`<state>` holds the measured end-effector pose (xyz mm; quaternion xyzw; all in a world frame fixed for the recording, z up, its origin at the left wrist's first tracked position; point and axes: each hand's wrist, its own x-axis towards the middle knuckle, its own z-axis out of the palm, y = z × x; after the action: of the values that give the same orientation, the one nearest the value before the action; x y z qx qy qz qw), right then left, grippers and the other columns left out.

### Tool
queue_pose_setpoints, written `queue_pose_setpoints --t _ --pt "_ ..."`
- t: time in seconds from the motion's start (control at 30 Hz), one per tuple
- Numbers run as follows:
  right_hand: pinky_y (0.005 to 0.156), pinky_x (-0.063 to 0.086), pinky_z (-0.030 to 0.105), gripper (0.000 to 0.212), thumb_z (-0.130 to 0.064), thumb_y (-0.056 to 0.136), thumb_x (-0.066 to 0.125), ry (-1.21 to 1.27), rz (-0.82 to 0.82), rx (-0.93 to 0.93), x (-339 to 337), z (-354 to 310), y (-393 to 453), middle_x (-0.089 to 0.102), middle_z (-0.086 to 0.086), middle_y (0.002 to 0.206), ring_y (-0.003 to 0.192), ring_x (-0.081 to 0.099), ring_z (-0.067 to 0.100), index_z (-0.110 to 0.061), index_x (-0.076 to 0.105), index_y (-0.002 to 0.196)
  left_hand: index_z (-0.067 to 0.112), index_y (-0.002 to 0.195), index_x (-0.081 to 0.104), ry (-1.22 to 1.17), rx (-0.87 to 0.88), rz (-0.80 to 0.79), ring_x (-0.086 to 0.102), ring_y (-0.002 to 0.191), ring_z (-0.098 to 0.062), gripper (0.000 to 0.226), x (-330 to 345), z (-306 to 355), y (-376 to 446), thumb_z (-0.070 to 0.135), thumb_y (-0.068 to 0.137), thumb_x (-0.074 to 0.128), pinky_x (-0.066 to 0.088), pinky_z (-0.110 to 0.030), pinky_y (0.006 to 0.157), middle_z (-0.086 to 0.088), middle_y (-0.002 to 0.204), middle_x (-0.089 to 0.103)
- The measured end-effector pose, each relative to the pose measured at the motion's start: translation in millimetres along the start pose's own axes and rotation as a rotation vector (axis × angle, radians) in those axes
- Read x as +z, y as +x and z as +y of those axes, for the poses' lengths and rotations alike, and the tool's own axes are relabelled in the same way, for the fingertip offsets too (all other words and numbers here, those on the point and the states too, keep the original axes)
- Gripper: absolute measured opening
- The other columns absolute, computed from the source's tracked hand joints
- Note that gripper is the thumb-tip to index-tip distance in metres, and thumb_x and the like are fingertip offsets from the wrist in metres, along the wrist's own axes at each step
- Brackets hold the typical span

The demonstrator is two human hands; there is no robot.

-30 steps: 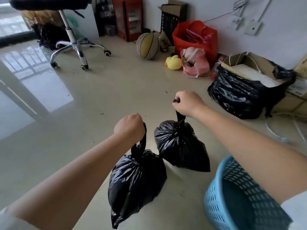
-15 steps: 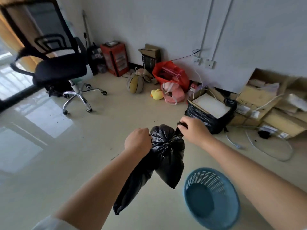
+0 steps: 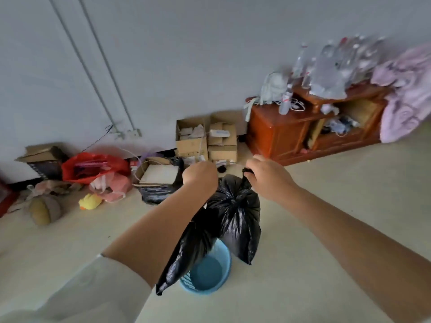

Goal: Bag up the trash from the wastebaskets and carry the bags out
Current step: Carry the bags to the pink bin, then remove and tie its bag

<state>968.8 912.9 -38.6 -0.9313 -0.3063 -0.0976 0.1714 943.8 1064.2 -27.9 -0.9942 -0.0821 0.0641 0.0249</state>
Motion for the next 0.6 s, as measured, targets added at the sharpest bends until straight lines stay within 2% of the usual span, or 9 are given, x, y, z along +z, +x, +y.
queue_pose_setpoints --t 0.13,0.27,0.43,0.53,0.6 --pt "0.065 0.037 0.031 0.019 -0.016 0.091 0.046 -0.123 0.092 0.201 -68 89 -72 0.058 0.014 0.097 0.086 0.057 0.03 0.0 0.057 0.094 0.005 0.119 0.056 0.01 0.198 -0.002 0.057 0.111 -0.028 0.032 -23 132 2 0.001 0.09 0.043 0.04 -0.03 0.07 -0.01 0.12 0.06" --pt "0.069 0.038 0.033 0.022 -0.016 0.091 0.045 -0.209 0.159 0.436 -140 184 -153 0.058 0.015 0.103 0.093 0.056 0.032 0.001 0.056 0.101 0.003 0.117 0.056 -0.005 0.369 -0.009 0.056 0.112 -0.029 0.031 -41 270 -5 0.001 0.089 0.043 0.048 -0.035 0.083 -0.011 0.122 0.059" --pt "0.075 0.042 0.036 0.021 -0.017 0.093 0.042 -0.29 0.201 0.644 -228 304 -270 0.056 0.015 0.103 0.094 0.055 0.031 -0.001 0.055 0.097 0.003 0.12 0.054 -0.001 0.569 0.054 0.057 0.11 -0.031 0.031 -53 458 -32 0.004 0.092 0.041 0.048 -0.034 0.079 -0.014 0.123 0.058" --pt "0.071 0.038 0.033 0.021 -0.016 0.093 0.04 -0.315 0.219 0.739 -275 369 -347 0.055 0.014 0.1 0.091 0.055 0.03 -0.002 0.055 0.095 0.005 0.125 0.05 0.011 0.705 0.06 0.052 0.118 -0.03 0.033 -60 570 -57 0.011 0.095 0.039 0.045 -0.035 0.092 -0.013 0.131 0.053" --pt "0.073 0.038 0.032 0.022 -0.015 0.094 0.039 -0.326 0.23 0.806 -303 410 -399 0.055 0.014 0.099 0.091 0.055 0.029 -0.001 0.055 0.094 0.005 0.126 0.049 0.006 0.785 0.059 0.05 0.121 -0.029 0.032 -61 642 -73 0.013 0.096 0.039 0.043 -0.035 0.095 -0.012 0.132 0.052"
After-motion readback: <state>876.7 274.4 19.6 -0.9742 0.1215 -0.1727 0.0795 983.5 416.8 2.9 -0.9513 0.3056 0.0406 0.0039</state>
